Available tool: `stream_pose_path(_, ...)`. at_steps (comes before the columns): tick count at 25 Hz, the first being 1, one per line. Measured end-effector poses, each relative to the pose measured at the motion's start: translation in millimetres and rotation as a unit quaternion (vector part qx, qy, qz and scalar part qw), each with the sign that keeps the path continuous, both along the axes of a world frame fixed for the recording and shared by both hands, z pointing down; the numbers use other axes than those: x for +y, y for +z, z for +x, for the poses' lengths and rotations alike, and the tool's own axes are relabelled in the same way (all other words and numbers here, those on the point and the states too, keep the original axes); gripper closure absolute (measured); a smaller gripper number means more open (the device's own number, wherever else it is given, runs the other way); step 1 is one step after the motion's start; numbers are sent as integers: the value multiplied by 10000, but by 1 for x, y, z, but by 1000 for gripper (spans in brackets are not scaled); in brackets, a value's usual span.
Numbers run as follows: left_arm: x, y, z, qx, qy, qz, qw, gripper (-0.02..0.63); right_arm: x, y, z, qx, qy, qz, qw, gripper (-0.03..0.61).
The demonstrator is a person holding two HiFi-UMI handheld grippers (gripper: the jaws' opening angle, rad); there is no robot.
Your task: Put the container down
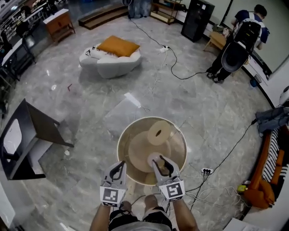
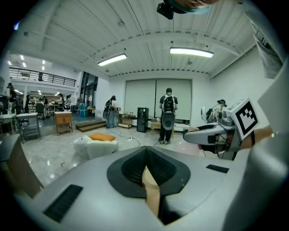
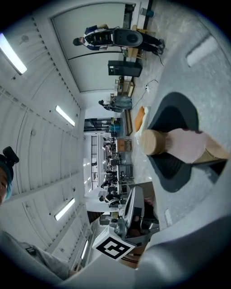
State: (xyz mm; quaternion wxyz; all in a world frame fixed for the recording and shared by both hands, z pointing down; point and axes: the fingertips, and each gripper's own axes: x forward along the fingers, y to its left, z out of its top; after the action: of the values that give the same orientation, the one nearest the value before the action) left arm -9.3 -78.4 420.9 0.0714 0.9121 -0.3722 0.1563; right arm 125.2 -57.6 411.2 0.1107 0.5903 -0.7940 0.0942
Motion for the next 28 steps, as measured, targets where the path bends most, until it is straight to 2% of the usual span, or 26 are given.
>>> stream_pose_path(8,-33,63,-1,-11,-500,-173,9986,597,-45,82,5,-50,-340,-241,9991,446)
stream_pose_path(12,-40,91,-5,61,-808,-464,9956,597,-54,117,-1,-75,-492,-433,9978,446)
stream_pose_path(16,-44,130,-15,-45,-841,-465,9954,597,-63,158,-6,-5,-594,-517,9969,446)
stream_pose_path(22,-54,186,-30,42,-1141,-839,9899,597,-85,203,-26,155,-837,-614,9945,445)
stream_pose_path(26,-61,221,-39,-10,-1130,-870,9898,597,-91,240,-37,164,-910,-697,9933,445)
stream_pose_path(28,-65,236,-40,99,-1269,-1083,9859,597,-93,258,-40,184,-939,-751,9926,445)
